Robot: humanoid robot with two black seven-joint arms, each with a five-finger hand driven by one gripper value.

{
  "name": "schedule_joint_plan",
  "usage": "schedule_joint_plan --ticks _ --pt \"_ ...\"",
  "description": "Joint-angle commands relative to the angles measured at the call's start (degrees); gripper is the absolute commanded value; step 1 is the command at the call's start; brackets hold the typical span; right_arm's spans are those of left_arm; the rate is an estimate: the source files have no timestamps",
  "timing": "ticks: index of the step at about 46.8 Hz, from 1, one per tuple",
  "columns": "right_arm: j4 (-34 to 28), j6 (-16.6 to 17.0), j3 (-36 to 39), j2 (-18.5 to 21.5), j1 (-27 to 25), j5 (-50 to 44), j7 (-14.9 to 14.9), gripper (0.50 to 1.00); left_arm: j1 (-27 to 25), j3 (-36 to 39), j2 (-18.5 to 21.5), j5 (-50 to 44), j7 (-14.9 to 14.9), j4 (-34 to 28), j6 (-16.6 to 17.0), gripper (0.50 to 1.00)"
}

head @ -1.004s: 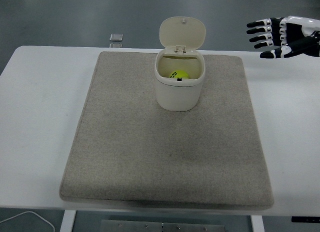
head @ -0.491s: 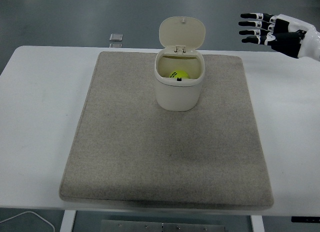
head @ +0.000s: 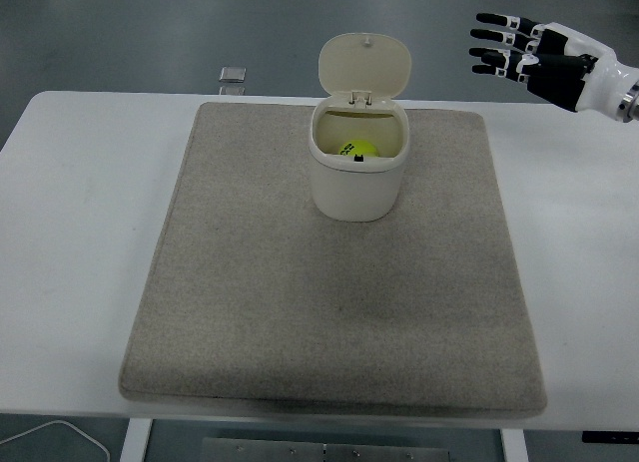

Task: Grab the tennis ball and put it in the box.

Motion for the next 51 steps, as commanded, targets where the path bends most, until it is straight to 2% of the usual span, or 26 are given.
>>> schedule_joint_plan --ticks 1,19,29,41,51 --pt "-1.0 -0.1 1.1 0.3 0.0 0.3 -0.1 0.901 0.0 0.0 0.0 0.0 0.0 0.0 0.0 0.992" --pt "-4.4 0.0 4.6 0.8 -1.2 2.9 -1.5 0.901 0.0 0.0 0.0 0.0 0.0 0.0 0.0 0.992" --pt "-4.3 -0.8 5.0 3.1 -1.9 6.7 -1.9 0.901 0.0 0.0 0.0 0.0 0.0 0.0 0.1 0.992" --pt "-4.8 -4.8 5.1 5.2 -2.4 8.9 -2.0 0.901 0.0 0.0 0.0 0.1 -0.1 -0.6 0.0 0.992" --pt "-4.5 -11.1 5.0 7.6 -4.3 11.2 -2.1 0.903 0.0 -0.1 0.0 0.1 0.0 0.1 0.0 0.992"
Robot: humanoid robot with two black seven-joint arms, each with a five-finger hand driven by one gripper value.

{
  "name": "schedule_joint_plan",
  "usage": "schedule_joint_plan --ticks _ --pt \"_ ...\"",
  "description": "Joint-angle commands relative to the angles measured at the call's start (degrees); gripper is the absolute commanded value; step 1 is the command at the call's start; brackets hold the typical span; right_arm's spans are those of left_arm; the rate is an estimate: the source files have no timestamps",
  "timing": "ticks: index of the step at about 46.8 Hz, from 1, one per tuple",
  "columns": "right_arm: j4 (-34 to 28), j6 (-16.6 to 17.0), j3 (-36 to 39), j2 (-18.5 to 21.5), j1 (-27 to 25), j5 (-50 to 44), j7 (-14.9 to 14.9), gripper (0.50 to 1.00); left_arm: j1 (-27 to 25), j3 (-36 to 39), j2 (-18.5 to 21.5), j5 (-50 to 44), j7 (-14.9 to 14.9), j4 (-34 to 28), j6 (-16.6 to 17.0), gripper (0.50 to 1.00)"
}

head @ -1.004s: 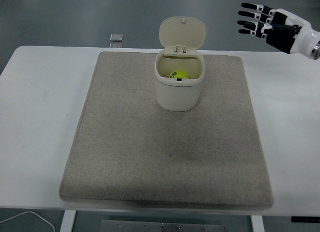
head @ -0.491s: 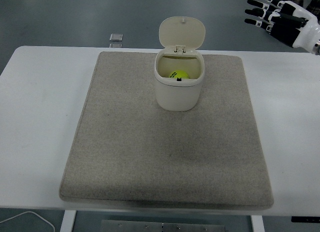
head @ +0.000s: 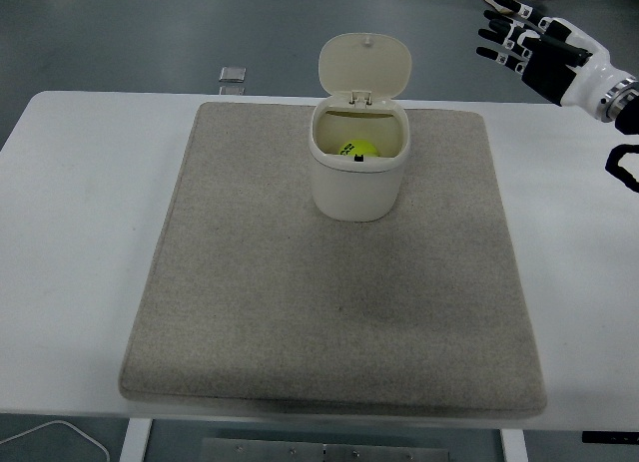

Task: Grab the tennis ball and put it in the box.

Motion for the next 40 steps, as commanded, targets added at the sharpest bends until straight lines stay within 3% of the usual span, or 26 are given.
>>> schedule_joint_plan --ticks 1,9,40 --pt "0.1 -2.4 -0.1 1.0 -0.5 0.1 -0.1 0.903 0.0 -0.1 0.0 0.0 0.0 0.0 0.0 0.992" --pt "0.4 -4.4 -0.5 2.7 -0.5 -0.4 -2.8 0.903 -0.1 0.0 0.0 0.0 0.0 -0.2 0.0 0.992" --pt "0.3 -4.0 -0.6 2.9 -2.6 -2.9 -2.3 0.928 0.0 -0.1 0.0 -0.1 0.0 0.1 0.1 0.992"
